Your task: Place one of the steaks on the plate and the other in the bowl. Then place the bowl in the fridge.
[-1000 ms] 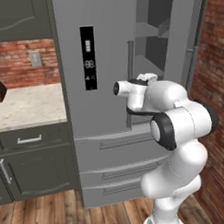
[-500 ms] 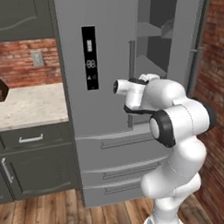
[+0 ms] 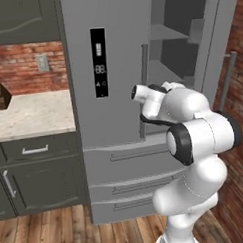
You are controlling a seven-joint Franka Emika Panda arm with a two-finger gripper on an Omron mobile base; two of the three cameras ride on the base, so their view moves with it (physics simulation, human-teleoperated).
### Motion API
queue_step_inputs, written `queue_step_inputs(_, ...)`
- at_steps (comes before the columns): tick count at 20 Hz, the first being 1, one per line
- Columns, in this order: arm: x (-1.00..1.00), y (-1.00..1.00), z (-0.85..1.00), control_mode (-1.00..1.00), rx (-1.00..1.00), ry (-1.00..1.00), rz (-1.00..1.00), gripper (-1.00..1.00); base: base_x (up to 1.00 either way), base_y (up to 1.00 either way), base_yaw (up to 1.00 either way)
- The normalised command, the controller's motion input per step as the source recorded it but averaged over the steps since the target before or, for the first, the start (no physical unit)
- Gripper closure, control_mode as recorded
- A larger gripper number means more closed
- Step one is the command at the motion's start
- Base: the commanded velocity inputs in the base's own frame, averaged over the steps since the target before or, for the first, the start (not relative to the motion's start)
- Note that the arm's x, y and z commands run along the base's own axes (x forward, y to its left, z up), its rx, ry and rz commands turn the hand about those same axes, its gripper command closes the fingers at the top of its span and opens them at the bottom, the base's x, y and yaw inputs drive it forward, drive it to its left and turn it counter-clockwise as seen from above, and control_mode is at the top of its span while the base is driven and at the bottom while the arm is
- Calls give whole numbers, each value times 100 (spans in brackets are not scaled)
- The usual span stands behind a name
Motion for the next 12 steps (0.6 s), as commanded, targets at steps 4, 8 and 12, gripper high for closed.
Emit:
queue_step_inputs(4, -28, -100, -36, -100, 6, 0, -8, 100, 0, 0, 0)
queue_step_inputs(8, -13, -100, -31, -100, 7, 0, -8, 100, 0, 0, 0)
queue_step_inputs(12, -1, -100, -32, -100, 6, 0, -8, 100, 0, 0, 0)
